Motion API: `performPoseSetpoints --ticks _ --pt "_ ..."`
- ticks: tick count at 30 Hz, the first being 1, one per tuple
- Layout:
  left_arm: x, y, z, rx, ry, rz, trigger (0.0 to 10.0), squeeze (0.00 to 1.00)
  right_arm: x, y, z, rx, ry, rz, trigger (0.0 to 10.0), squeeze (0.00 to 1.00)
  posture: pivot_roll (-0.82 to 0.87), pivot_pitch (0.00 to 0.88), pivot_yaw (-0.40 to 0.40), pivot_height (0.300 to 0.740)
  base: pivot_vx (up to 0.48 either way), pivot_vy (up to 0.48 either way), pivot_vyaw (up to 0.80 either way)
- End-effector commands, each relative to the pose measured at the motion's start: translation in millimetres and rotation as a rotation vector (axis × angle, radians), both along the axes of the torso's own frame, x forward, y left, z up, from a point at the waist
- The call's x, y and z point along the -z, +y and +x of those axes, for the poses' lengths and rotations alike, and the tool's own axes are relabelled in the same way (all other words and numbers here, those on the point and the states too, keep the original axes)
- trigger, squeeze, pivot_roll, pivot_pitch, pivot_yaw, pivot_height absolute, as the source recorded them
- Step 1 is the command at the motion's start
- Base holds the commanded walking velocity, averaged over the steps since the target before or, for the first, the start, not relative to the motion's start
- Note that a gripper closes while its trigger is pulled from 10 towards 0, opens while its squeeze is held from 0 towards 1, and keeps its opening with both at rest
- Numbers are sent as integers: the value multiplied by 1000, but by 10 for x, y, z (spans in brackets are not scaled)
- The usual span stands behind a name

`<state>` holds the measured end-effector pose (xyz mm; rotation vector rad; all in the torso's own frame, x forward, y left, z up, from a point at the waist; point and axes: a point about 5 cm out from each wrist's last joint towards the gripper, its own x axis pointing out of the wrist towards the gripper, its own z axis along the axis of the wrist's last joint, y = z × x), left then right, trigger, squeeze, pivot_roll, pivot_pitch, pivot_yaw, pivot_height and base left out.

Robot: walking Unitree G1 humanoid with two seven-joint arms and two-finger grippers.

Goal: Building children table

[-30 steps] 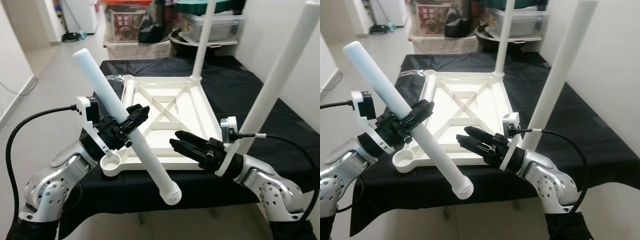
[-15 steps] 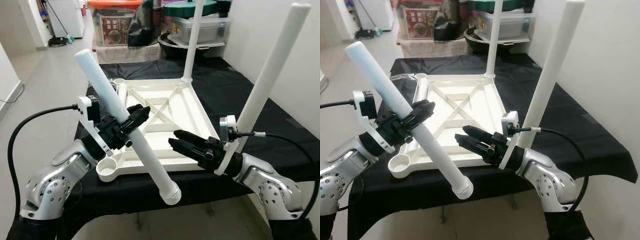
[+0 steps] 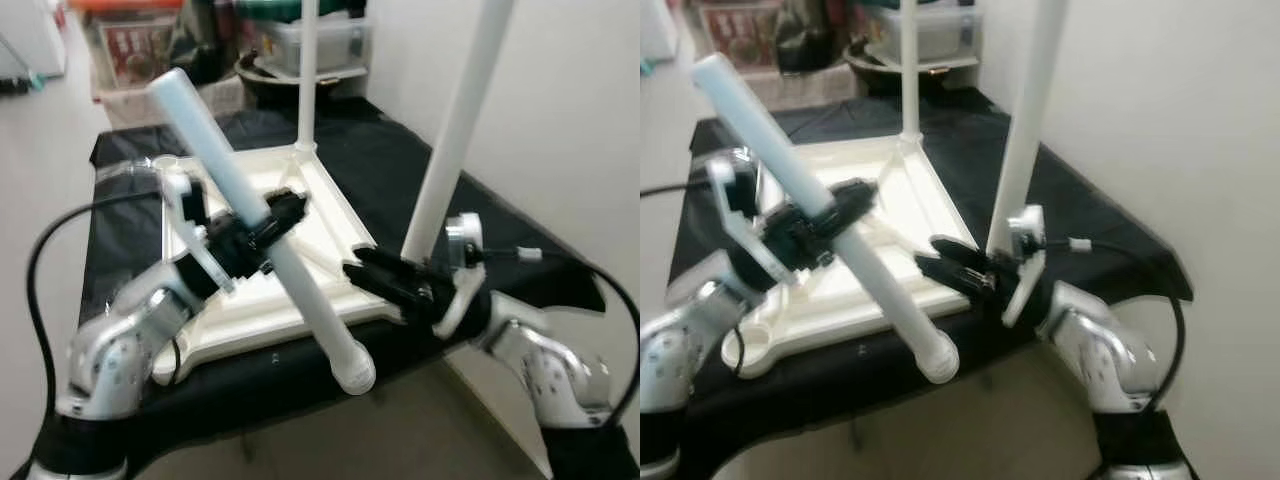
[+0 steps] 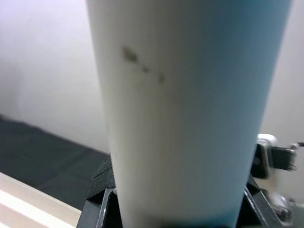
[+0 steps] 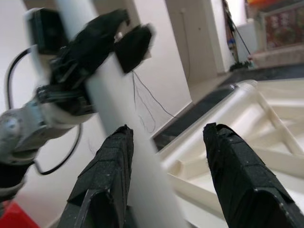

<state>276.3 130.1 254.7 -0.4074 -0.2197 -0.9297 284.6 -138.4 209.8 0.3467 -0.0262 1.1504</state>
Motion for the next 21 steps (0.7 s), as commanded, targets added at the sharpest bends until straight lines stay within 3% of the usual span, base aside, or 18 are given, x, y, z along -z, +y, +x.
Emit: performPoseSetpoints --ticks 1,14,21 --pt "-25 32 -2 -10 -13 13 10000 0 -26 29 -2 -8 -18 0 10000 0 110 18 -24 740 0 0 0" --pt "-105 87 33 -4 -39 66 10000 0 -158 10 90 -16 -109 -99 10000 0 108 16 -23 740 0 0 0" --pt "-210 204 80 -9 -92 184 10000 0 -233 52 217 11 -168 -111 10000 0 115 12 -34 740 0 0 79"
